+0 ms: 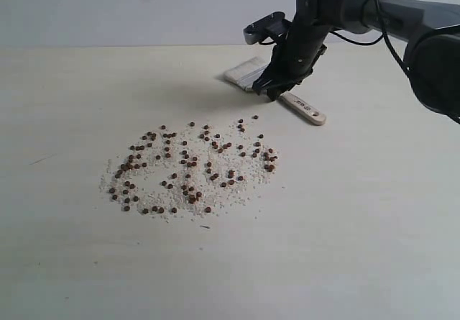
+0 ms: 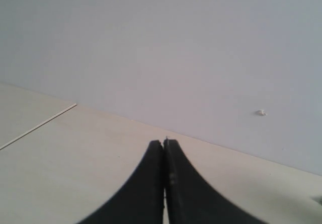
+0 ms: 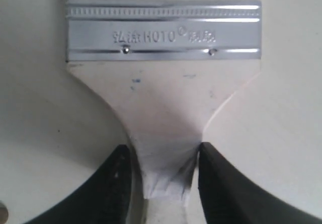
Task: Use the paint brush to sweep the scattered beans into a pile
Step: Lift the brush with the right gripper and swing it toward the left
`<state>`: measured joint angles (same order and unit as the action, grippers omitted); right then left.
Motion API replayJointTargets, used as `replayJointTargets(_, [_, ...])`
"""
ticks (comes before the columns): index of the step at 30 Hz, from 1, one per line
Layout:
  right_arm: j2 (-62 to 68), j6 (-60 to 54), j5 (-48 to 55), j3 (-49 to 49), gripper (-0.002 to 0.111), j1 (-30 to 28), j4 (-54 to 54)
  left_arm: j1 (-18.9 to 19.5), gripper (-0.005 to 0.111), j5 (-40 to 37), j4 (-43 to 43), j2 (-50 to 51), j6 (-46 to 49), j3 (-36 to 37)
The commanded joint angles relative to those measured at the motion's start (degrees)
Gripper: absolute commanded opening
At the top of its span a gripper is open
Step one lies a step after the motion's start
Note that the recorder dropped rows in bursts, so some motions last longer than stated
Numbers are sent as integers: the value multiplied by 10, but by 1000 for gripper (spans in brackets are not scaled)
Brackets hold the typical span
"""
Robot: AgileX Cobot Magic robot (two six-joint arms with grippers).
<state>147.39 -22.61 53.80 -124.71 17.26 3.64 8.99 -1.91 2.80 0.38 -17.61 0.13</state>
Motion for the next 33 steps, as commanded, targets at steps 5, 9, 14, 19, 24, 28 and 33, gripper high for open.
replayJointTargets(5, [18,1,35,4,0,-1,-45,-4,0,1,-1,-4,2,-1])
replayJointTargets(9, [18,8,26,4,0,-1,-48,-4,0,1,-1,-4,2,-1])
replayJointTargets(14, [1,14,14,4,0,-1,-44,-4,0,1,-1,-4,2,-1])
replayJointTargets(19, [-40,29,18,4,0,-1,-44,-4,0,1,-1,-4,6,-1])
replayJointTargets(24, [-50,34,55,4,0,-1,-36,-4,0,1,-1,-4,6,-1])
replayJointTargets(28, [-47,35,58,4,0,-1,-36,-4,0,1,-1,-4,6,-1])
replayJointTargets(33, [-56,55,52,4,0,-1,-36,-4,0,1,-1,-4,7,-1])
